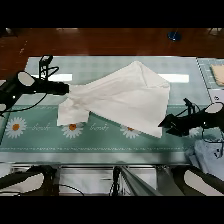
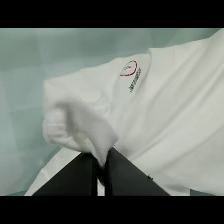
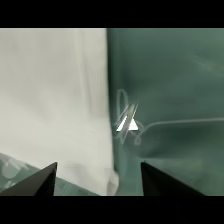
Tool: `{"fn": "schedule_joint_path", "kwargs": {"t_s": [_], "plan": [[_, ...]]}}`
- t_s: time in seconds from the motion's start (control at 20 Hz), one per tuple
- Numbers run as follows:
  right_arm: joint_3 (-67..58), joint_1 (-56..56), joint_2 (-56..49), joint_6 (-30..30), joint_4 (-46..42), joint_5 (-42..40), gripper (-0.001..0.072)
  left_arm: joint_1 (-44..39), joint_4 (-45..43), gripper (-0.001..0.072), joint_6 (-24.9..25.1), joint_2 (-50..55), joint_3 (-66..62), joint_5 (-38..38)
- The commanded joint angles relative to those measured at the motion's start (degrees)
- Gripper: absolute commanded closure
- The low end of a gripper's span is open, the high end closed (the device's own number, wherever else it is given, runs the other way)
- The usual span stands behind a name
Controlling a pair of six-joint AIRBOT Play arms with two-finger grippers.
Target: Fold the shirts.
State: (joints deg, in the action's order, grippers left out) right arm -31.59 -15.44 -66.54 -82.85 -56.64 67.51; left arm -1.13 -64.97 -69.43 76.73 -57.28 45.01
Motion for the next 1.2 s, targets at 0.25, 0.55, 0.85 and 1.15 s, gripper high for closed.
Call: {"fn": "schedule_joint_path", "kwargs": {"t_s": [0.25, 0.55, 0.85, 1.15], "plan": [[4.0, 13.09, 0.28, -3.28, 5.05, -11.87, 0.0153, 0.02, 0.0, 0.0674, 0.0, -0.09, -0.04, 0.24], [1.7, 19.91, 3.8, -6.43, 10.58, -20.9, 0.069, 0.42, -0.02, 0.0675, 1.14, -0.48, -4.13, 1.64], [-20.39, 18.25, 24.46, -6.29, 10.05, -19.69, 0.069, 6.38, 0.44, 0.0677, 1.33, -6.47, -21.46, 13.57], [-53.02, 11.93, 28.55, -7.87, 9.86, -18.71, 0.069, 8.96, 0.44, 0.0677, -3.15, -25.97, -39.36, 14.01]]}}
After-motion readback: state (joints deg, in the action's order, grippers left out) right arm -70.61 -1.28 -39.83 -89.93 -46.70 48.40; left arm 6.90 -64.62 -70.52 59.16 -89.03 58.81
